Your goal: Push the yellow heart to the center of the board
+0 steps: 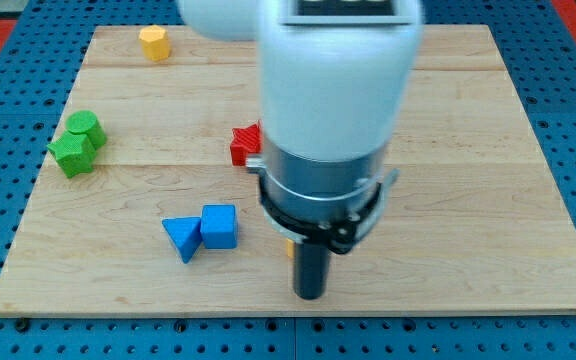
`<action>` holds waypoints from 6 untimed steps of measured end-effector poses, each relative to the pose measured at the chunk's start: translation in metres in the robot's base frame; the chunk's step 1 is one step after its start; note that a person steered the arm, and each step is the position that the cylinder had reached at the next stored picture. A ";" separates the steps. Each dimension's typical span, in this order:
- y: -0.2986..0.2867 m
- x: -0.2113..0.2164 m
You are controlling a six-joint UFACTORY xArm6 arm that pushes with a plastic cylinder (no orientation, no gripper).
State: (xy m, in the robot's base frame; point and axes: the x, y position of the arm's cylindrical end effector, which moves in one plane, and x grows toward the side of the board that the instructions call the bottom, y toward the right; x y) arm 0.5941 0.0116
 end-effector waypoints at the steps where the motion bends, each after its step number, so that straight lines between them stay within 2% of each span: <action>1: 0.009 -0.043; 3: 0.043 -0.102; 4: 0.061 -0.045; 5: 0.008 -0.021; 6: 0.002 -0.076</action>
